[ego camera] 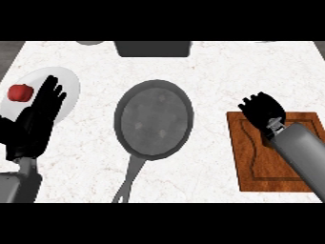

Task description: Pick the sweet potato from the cutting board and place it in the pan

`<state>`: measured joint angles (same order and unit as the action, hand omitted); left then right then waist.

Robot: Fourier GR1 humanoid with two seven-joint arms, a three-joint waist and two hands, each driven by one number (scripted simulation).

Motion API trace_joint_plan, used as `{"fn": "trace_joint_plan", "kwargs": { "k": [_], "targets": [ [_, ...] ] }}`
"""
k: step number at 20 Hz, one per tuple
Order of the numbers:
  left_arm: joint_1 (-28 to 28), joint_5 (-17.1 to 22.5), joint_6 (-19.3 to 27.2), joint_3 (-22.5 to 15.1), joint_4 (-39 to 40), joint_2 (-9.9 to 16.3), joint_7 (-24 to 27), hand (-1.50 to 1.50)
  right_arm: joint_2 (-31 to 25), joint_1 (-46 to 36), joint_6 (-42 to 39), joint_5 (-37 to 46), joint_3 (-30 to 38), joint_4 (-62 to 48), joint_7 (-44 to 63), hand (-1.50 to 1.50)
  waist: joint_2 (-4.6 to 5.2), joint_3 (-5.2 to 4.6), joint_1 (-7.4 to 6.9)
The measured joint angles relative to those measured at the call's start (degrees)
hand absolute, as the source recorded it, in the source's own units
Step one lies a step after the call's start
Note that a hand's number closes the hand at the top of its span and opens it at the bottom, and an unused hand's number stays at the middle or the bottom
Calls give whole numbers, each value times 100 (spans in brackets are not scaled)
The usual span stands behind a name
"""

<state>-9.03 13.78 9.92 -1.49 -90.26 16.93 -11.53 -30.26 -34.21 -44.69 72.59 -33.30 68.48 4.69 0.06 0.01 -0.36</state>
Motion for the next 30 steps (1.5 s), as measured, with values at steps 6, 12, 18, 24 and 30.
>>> {"fn": "trace_joint_plan", "kwargs": {
  "k": [6,12,18,24,30],
  "targets": [
    [-7,-152,-116,91,151,-137,141,0,173,69,254,390,144,-465,-235,-150,0,-1,5],
    [-194,-315,-76,120,160,-277,-47,0,440,101,775,683,415,-1062,-438,-150,0,0,8],
    [-70,-326,-227,218,64,-337,-13,0,616,12,1136,937,652,-1757,-725,150,-24,-19,-3],
    [-108,-357,-262,273,-9,-365,-124,0,676,-117,1666,1129,716,-2124,-1134,150,-90,-79,-21],
    [-56,-417,-249,263,-118,-419,-187,0,764,-201,2083,1205,873,-2408,-1317,150,-113,-99,-30]
  ]
}}
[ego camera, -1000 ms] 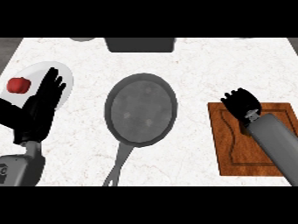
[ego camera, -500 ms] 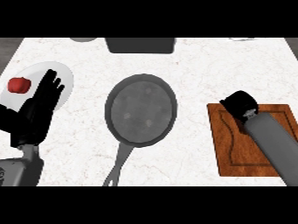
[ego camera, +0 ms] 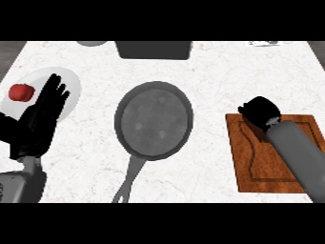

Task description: Pick the sweet potato from the cutting board and place it in the pan

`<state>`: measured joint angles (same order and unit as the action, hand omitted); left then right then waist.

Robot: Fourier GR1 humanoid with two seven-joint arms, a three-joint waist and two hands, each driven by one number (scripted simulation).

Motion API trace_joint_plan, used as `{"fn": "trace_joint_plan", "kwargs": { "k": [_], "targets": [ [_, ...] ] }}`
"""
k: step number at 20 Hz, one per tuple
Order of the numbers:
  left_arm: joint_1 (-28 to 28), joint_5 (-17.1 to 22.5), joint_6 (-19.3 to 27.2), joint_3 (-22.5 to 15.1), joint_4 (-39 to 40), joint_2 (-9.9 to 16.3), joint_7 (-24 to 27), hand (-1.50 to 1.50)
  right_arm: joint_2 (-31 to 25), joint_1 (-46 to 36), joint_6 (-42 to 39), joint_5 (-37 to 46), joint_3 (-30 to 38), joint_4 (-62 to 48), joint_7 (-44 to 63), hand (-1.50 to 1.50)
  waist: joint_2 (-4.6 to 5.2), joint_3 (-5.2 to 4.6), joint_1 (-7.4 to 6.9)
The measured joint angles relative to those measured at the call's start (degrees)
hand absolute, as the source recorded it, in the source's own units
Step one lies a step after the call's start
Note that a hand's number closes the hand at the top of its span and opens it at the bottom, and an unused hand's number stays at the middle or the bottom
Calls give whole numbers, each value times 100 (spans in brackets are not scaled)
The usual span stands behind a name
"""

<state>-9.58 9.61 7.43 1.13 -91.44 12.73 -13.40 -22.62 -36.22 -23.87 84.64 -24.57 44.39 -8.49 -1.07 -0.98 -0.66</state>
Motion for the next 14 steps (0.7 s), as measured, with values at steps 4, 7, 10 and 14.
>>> {"fn": "trace_joint_plan", "kwargs": {
  "k": [4,7,10,14],
  "targets": [
    [26,27,-63,85,23,36,0,0,168,-3,-37,-71,203,76,106,150,10,5,34],
    [10,24,-75,68,28,36,-27,0,1057,-104,-347,-363,630,259,1107,150,-6,4,28],
    [-15,29,-93,23,27,5,-32,0,1644,-186,-262,-785,1052,490,1886,150,-1,68,-78],
    [-73,24,-155,-93,48,-41,-54,0,2026,-532,168,-1135,1305,868,3009,150,8,102,-341]
  ]
}}
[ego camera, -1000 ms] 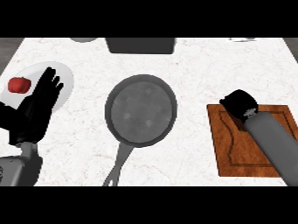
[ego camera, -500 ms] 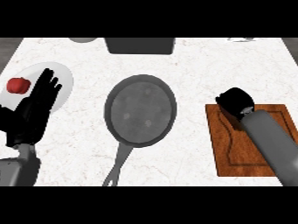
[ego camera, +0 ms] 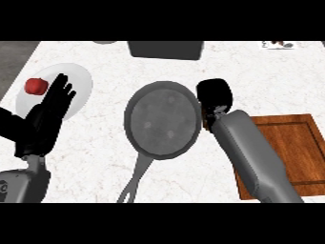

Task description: Pick the sweet potato from the cutting board and place it in the pan

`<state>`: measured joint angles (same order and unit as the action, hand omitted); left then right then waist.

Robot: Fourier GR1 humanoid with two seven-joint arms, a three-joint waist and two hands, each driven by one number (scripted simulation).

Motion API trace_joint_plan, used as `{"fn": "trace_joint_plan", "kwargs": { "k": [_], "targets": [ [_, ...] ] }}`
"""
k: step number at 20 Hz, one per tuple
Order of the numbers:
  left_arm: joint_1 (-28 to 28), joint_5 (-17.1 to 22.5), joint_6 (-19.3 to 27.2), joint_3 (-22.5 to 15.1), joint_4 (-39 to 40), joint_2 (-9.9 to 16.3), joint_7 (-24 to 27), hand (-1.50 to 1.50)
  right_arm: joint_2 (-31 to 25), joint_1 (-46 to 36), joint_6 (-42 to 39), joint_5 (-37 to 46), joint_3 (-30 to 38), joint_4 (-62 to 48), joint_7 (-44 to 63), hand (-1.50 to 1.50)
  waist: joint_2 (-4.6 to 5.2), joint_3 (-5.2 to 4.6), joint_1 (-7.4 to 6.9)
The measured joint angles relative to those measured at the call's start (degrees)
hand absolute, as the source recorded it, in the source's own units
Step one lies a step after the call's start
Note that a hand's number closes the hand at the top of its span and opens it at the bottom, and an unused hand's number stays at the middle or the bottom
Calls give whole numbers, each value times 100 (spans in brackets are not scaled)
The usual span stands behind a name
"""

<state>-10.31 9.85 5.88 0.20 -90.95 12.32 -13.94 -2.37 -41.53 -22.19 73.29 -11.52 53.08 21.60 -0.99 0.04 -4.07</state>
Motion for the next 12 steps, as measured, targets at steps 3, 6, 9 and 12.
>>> {"fn": "trace_joint_plan", "kwargs": {
  "k": [3,6,9,12],
  "targets": [
    [-44,-17,-61,-98,38,-28,0,0,122,-439,336,-30,-68,295,941,150,-5,-11,-212],
    [-153,-28,-133,-185,77,-32,-37,0,181,-965,609,44,-279,565,1895,150,-7,-24,-390],
    [-270,-58,-163,-309,117,-104,-48,0,209,-1519,726,108,-570,706,2849,150,25,-38,-562],
    [-392,-88,-194,-414,185,-170,-48,0,207,-1986,828,23,-832,766,3539,150,77,-46,-700]
  ]
}}
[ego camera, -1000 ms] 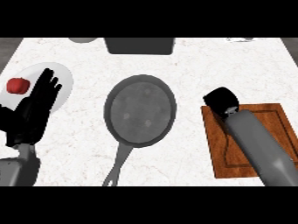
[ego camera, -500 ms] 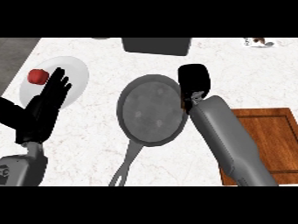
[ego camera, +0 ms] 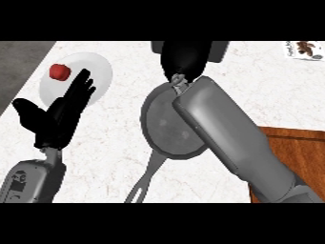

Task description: Pick the sweet potato from the cutting board and place it in the pan

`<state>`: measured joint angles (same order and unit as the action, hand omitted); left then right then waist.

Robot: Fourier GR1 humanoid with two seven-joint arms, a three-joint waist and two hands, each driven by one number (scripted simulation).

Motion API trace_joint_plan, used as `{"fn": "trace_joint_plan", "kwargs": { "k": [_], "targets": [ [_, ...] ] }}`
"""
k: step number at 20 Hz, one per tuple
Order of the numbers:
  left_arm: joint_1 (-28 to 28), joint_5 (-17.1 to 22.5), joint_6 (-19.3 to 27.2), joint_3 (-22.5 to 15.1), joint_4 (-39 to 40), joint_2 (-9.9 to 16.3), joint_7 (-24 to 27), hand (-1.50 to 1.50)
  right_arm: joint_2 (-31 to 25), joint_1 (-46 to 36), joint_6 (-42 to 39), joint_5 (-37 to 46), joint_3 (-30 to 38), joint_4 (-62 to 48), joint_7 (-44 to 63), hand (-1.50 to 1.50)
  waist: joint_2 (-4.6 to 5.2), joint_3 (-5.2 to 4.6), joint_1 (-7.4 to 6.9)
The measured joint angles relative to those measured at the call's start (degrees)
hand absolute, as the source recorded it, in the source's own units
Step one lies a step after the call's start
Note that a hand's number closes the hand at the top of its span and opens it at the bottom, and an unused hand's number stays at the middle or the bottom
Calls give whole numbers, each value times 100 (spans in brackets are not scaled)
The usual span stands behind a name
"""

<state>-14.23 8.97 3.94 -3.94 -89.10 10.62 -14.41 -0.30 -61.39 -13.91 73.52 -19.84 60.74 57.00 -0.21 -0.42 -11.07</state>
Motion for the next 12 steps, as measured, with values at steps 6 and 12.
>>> {"fn": "trace_joint_plan", "kwargs": {
  "k": [6,12],
  "targets": [
    [-227,-77,37,-92,146,-100,-8,0,-35,-679,281,-275,-328,-96,777,150,76,-3,-65],
    [-288,-88,89,-7,220,-85,-3,0,-59,-967,542,-461,-587,-232,1251,150,70,5,84]
  ]
}}
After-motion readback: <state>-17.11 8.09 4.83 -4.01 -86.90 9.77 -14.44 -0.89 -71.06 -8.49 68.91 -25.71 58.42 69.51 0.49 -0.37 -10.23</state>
